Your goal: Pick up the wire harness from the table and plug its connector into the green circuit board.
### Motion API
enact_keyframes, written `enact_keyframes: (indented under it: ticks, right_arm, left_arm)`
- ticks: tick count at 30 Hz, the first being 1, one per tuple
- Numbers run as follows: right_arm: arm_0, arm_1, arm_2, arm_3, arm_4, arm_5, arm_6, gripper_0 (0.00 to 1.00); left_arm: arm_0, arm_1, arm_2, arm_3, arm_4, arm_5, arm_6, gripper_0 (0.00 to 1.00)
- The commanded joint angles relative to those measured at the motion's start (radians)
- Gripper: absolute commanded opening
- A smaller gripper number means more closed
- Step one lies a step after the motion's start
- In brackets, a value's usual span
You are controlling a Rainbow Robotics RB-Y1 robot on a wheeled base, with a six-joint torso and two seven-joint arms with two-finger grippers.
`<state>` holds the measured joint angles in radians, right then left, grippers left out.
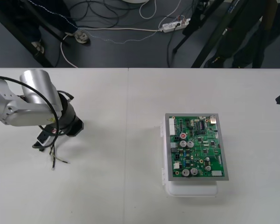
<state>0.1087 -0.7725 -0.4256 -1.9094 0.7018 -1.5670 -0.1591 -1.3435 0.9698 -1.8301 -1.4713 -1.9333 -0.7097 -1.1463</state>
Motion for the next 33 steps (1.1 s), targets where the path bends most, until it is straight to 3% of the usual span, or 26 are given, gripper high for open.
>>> enact_keyframes:
  ticks: [1,16,27,33]
  right_arm:
    - [-0.017,0.005,0.015,-0.017,-0.019,-0.004,-0.068,1.00]
    - [-0.018,0.005,0.018,-0.017,-0.021,-0.004,-0.068,1.00]
    - [-0.027,0.005,0.018,-0.017,-0.027,-0.004,-0.079,1.00]
    - [-0.044,0.005,0.019,-0.017,-0.027,-0.004,-0.089,1.00]
  left_arm:
    - [0.009,0.133,0.134,-0.078,0.073,-0.071,-0.109,0.00]
    - [0.009,0.360,0.420,-0.259,0.382,-0.229,-0.102,0.00]
    - [0.009,0.489,0.523,-0.296,0.645,-0.243,-0.082,0.00]
    - [0.012,0.526,0.609,-0.294,0.812,-0.333,-0.052,0.00]
